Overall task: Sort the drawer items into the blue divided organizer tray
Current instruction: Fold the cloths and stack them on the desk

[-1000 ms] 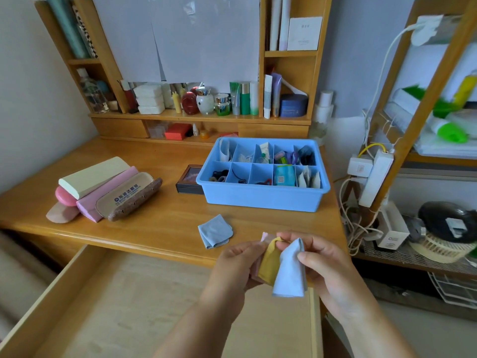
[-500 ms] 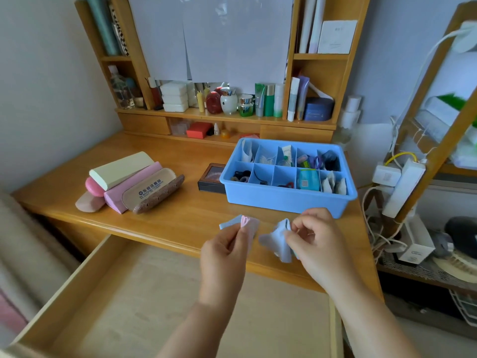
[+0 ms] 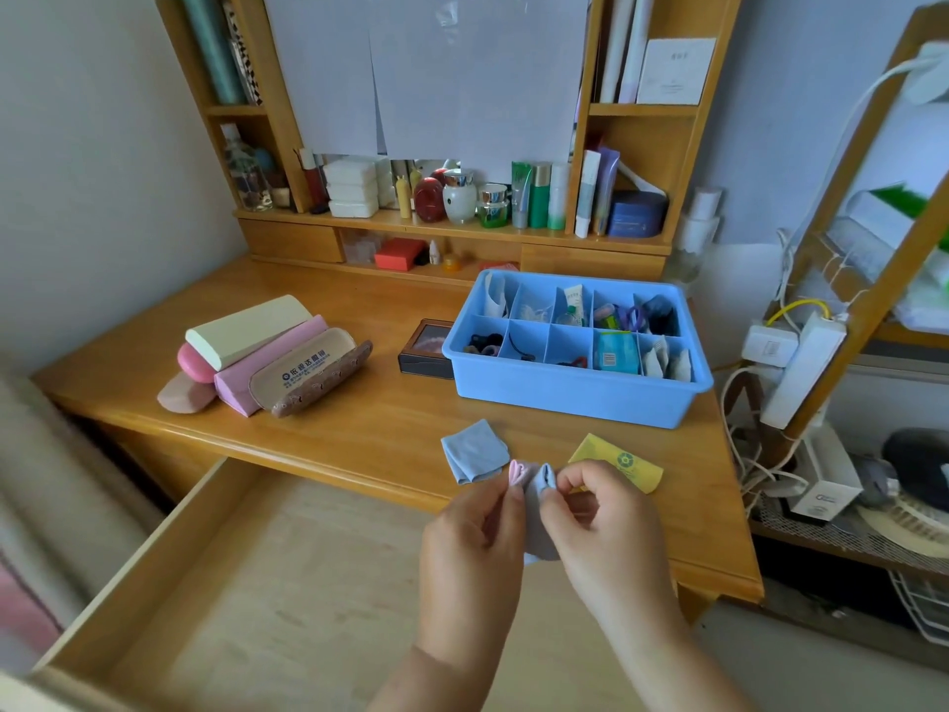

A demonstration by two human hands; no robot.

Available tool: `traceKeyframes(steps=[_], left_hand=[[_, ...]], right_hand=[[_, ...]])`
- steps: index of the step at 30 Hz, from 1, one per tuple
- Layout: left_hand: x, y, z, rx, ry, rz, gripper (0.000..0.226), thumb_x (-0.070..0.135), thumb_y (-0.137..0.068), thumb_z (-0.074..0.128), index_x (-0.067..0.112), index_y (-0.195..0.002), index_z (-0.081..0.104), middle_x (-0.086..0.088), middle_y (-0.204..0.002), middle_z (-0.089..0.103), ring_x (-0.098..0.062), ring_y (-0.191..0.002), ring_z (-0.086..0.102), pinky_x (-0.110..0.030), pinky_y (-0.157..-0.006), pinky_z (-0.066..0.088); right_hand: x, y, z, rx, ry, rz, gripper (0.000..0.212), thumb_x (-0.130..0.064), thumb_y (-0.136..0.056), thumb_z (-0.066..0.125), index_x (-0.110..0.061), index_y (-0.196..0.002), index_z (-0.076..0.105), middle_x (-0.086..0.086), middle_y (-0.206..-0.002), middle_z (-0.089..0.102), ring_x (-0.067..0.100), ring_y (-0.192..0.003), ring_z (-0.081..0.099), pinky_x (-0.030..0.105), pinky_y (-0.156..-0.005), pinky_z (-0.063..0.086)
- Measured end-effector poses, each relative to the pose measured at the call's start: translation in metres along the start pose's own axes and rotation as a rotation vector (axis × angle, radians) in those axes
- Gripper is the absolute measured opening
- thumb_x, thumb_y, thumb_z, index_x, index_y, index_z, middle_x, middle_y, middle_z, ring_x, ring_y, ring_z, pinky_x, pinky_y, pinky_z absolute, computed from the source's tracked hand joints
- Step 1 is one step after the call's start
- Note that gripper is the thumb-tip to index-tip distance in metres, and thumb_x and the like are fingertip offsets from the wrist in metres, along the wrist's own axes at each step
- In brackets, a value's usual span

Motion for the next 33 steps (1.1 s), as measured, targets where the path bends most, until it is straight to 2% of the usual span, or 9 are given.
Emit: traceKeyframes(steps=[6,11,16,18,21,23,26,29,33], left_hand=[[0.004,0.006,-0.001,-0.023,0.100,-0.077,0.021,0.038,-0.091,0.052,0.031,-0.081,0.069,0.008,-0.064,0.067,-0.010,-0.060,0.060,-0.031,-0.057,0.052],[0.007,0.006,-0.004,-0.138,0.181,-0.161,0.021,0.037,-0.089,0.052,0.034,-0.085,0.072,0.003,-0.072,0.072,-0.019,-0.069,0.067,-0.045,-0.066,0.057],[0.002,0.005,-0.016,-0.191,0.271,-0.257,0.026,0.021,-0.095,0.055,0.031,-0.082,0.076,0.004,-0.071,0.070,-0.003,-0.065,0.056,-0.017,-0.062,0.045],[0.001,0.008,-0.017,-0.283,0.263,-0.271,0.024,0.022,-0.096,0.055,0.027,-0.085,0.076,0.002,-0.074,0.071,-0.003,-0.069,0.057,-0.018,-0.063,0.044],[0.003,0.009,-0.022,-0.374,0.334,-0.311,0.023,0.037,-0.089,0.057,0.022,-0.087,0.075,-0.007,-0.084,0.073,-0.010,-0.078,0.062,-0.026,-0.070,0.047],[0.003,0.007,-0.026,-0.423,0.351,-0.345,0.025,0.044,-0.085,0.064,0.022,-0.087,0.074,-0.005,-0.085,0.073,-0.010,-0.078,0.064,-0.024,-0.068,0.048],[0.011,0.000,-0.033,-0.429,0.171,-0.230,0.008,0.029,-0.084,0.069,0.022,-0.080,0.070,0.007,-0.069,0.066,-0.002,-0.062,0.057,-0.016,-0.054,0.042],[0.022,-0.012,-0.047,-0.297,-0.095,0.016,0.011,0.018,-0.084,0.066,0.023,-0.074,0.066,0.008,-0.070,0.062,-0.002,-0.064,0.053,-0.015,-0.055,0.040],[0.022,-0.016,-0.053,-0.405,0.199,-0.085,0.020,0.021,-0.089,0.056,0.034,-0.090,0.072,0.005,-0.085,0.070,-0.005,-0.077,0.060,-0.017,-0.068,0.045]], right_hand=[[-0.009,0.004,0.005,-0.043,-0.088,-0.097,0.024,-0.003,-0.078,0.067,-0.022,-0.069,0.055,-0.007,-0.075,0.063,0.011,-0.066,0.063,0.025,-0.058,0.051],[-0.012,0.008,0.010,-0.170,-0.170,-0.167,0.010,-0.011,-0.084,0.066,-0.015,-0.075,0.068,-0.013,-0.096,0.063,0.010,-0.084,0.066,0.026,-0.070,0.055],[-0.006,0.011,0.008,-0.273,-0.258,-0.068,0.026,-0.002,-0.082,0.059,-0.027,-0.082,0.067,-0.016,-0.099,0.064,0.007,-0.091,0.065,0.019,-0.074,0.051],[0.000,0.011,0.002,-0.237,-0.199,-0.029,0.034,-0.003,-0.082,0.065,-0.036,-0.091,0.062,-0.019,-0.097,0.063,0.003,-0.089,0.061,0.011,-0.071,0.046],[-0.003,0.008,-0.003,-0.291,-0.023,-0.094,0.035,-0.018,-0.081,0.070,-0.042,-0.104,0.058,-0.029,-0.108,0.056,-0.010,-0.103,0.051,0.001,-0.079,0.038],[-0.004,0.007,0.002,-0.403,-0.032,-0.056,0.018,-0.021,-0.085,0.067,-0.038,-0.086,0.062,-0.025,-0.090,0.063,-0.008,-0.087,0.056,0.005,-0.069,0.041],[-0.015,0.005,0.005,-0.410,0.034,-0.123,0.013,-0.031,-0.086,0.061,-0.035,-0.074,0.057,-0.020,-0.069,0.060,0.002,-0.065,0.054,0.018,-0.055,0.041],[-0.027,0.003,0.003,-0.388,0.011,-0.208,0.005,-0.036,-0.080,0.059,-0.031,-0.080,0.060,-0.016,-0.073,0.064,0.007,-0.070,0.059,0.030,-0.062,0.048],[-0.024,-0.005,0.003,-0.552,-0.239,-0.016,0.027,-0.030,-0.076,0.070,-0.024,-0.102,0.065,-0.007,-0.093,0.070,0.008,-0.087,0.066,0.028,-0.076,0.052]])
Point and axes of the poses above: each hand's wrist, its own y-axis away from the middle knuckle, its own z-axis out of the palm, x = y × z, the point moved 5 cm from there along -y, towards the middle knuckle
